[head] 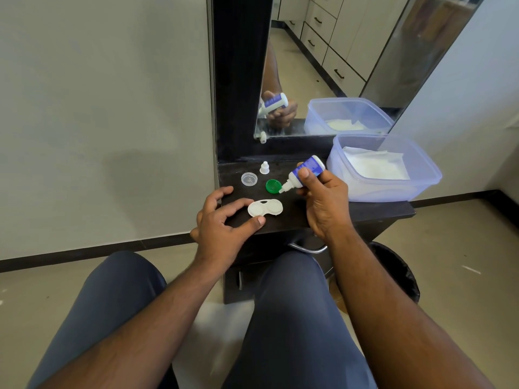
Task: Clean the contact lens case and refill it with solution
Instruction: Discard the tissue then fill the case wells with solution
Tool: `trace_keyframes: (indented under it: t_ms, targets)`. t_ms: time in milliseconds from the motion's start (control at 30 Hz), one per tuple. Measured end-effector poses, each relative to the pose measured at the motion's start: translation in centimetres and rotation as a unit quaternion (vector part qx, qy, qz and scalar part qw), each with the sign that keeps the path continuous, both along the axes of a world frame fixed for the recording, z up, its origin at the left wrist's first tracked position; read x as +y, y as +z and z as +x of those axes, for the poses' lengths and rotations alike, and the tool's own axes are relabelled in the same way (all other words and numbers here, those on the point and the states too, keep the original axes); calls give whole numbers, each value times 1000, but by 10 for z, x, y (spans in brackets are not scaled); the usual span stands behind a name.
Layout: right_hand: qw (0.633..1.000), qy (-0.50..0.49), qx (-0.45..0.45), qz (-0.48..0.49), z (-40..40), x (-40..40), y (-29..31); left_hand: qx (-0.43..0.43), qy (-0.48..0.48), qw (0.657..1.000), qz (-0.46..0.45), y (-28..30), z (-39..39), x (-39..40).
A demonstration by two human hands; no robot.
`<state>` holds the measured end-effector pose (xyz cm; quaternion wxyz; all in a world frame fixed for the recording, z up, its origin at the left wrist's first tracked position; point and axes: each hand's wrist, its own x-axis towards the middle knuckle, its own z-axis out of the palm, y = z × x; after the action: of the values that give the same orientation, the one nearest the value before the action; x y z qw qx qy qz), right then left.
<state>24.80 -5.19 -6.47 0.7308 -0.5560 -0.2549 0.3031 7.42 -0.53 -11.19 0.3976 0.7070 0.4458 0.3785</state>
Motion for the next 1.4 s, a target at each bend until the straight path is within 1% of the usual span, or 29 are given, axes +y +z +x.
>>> trace_keyframes:
  t_ms: [200, 633, 1133, 1300, 1400]
  targets:
    - [996, 65, -37, -41, -3, 3, -4, -9, 7, 1000, -1, -3, -5, 3]
    - [995, 72, -58, -36, 4, -1, -4, -14, -8, 1000, 5, -4, 2, 3]
    - [992, 80, -74, -65, 8, 1, -7, -11, -7, 1000, 4, -6, 1, 4]
    - [996, 65, -47, -49, 6, 0, -2, -19, -12, 1000, 0, -6, 1, 5]
    - [998, 55, -9, -3, 4, -1, 1, -21, -9, 1000, 5, -7, 2, 5]
